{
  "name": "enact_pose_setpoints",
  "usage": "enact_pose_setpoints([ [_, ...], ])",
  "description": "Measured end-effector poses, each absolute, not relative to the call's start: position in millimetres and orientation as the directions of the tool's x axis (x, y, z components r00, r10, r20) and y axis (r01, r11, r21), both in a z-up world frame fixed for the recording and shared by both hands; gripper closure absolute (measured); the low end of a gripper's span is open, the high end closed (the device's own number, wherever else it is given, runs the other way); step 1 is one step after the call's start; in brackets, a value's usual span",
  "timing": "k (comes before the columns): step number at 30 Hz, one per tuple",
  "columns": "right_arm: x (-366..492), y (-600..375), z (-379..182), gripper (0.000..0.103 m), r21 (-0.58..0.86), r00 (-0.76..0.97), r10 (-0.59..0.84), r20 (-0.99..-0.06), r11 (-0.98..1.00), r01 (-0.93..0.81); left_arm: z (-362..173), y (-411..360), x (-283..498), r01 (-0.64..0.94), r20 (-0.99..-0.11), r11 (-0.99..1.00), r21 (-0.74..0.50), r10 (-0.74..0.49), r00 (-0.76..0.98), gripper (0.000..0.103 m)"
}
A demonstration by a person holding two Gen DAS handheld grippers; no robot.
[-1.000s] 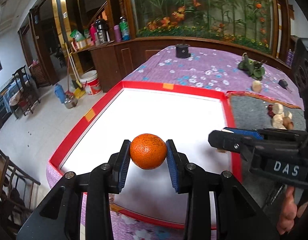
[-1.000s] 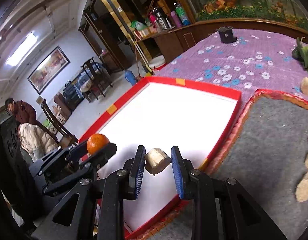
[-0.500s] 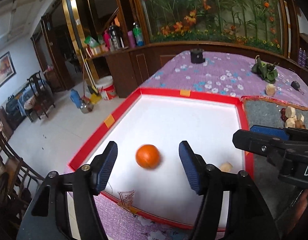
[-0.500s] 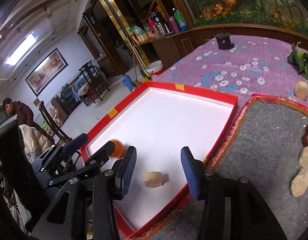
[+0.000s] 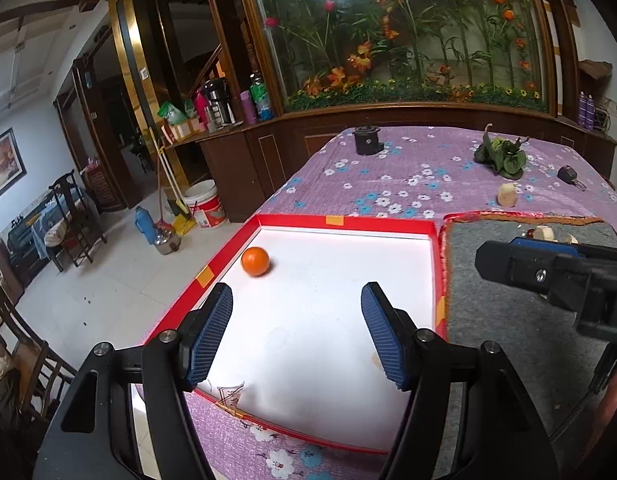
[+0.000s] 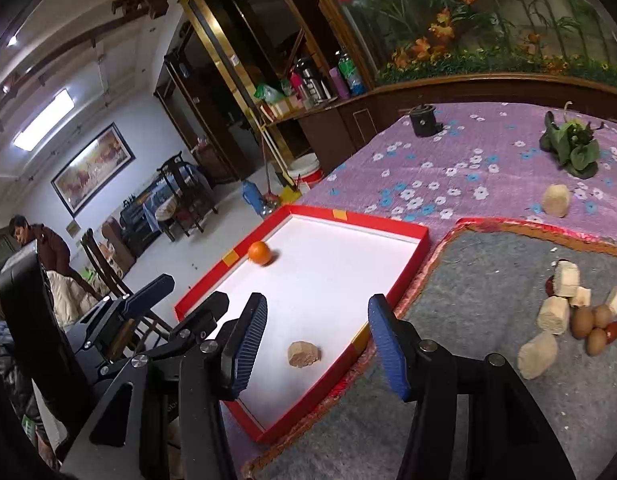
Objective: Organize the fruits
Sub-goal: 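Open the right tool to drop the block while both tools withdraw, then grasp a beige block with the left tool while the right tool grasps an orange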
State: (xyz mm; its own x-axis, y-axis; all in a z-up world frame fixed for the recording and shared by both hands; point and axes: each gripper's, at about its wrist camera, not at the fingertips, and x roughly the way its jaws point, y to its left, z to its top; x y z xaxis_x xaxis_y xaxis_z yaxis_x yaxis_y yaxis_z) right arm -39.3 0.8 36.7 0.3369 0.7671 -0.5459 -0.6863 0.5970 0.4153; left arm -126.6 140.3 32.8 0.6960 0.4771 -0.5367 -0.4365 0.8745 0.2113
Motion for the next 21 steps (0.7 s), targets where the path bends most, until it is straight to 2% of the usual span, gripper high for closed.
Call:
enact_pose_setpoints([
  [7, -40.9, -32.2, 48.0, 0.048, 0.422, 0.382, 0.766, -0.518, 0.617, -0.665, 38.8, 123.2, -122.9, -0.407, -0.534, 0.885, 0.225, 0.462, 0.708, 0.037],
  [11, -39.4, -71.4, 50.7, 0.046, 0.402, 0.443, 0.737, -0.511, 0.660, -0.634, 37.6, 105.9, -117.4, -0.356, -0.545, 0.907, 0.226, 0.421, 0.725, 0.030],
  [15, -31.1, -129.7, 45.3, 0.041, 0.357, 0.541, 0.654, -0.529, 0.750, -0.557, 29.1, 83.0, -104.6, -0.250, -0.589, 0.948, 0.197, 0.318, 0.743, 0.030],
  [21, -13.5, -233.7, 22.3, 0.037, 0.288, 0.656, 0.458, -0.599, 0.889, -0.357, 11.2, 44.8, -74.0, -0.087, -0.667, 0.983, 0.160, 0.173, 0.725, 0.030],
])
